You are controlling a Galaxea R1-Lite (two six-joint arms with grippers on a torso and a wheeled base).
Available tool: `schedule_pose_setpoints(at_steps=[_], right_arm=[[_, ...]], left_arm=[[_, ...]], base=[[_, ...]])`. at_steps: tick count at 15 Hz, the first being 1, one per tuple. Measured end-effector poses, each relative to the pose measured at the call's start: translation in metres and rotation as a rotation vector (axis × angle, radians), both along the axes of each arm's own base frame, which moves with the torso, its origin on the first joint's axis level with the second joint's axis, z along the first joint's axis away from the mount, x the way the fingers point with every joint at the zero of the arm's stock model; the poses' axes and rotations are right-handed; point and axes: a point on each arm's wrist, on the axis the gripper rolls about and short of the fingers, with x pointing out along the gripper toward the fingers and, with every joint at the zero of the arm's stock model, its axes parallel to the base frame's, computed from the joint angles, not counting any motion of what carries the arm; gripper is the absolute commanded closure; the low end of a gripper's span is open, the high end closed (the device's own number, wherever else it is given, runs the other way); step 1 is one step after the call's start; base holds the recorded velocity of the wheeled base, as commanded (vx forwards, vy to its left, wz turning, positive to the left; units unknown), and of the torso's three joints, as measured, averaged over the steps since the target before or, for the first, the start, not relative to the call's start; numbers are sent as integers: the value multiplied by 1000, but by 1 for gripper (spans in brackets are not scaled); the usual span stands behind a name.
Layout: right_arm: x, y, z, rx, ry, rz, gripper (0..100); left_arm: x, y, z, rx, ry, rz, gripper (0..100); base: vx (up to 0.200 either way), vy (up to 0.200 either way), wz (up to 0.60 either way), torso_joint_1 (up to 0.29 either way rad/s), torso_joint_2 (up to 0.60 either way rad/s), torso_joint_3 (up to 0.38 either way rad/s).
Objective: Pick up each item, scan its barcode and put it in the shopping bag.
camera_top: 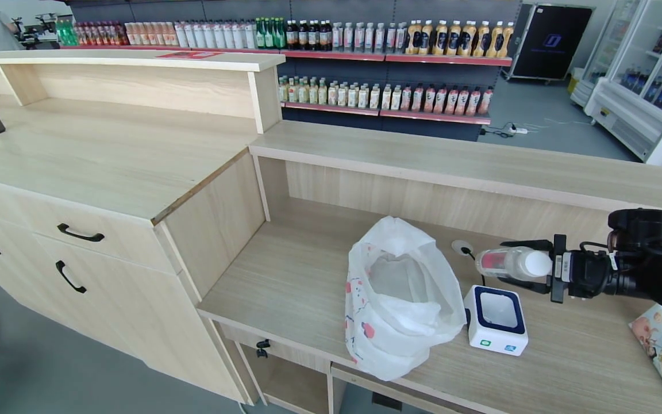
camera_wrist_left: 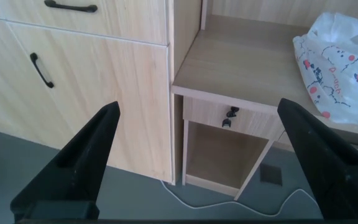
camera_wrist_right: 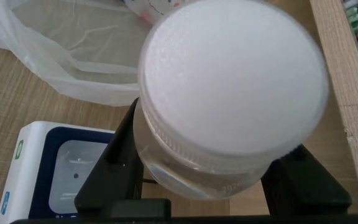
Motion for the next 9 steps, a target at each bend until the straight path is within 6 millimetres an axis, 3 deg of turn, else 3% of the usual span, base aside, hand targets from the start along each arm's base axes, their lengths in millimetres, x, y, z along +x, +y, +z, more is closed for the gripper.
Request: schedule_pose_setpoints(at_steps=[6,9], right_arm=[[-2,0,0,9,22,-2,100],[-12,1,22,135,176,-73,100]], left_arm=[[0,0,0,0,0,0,0],[0,0,0,0,0,0,0]], base=[[0,0,0,0,0,0],[0,0,0,0,0,0]])
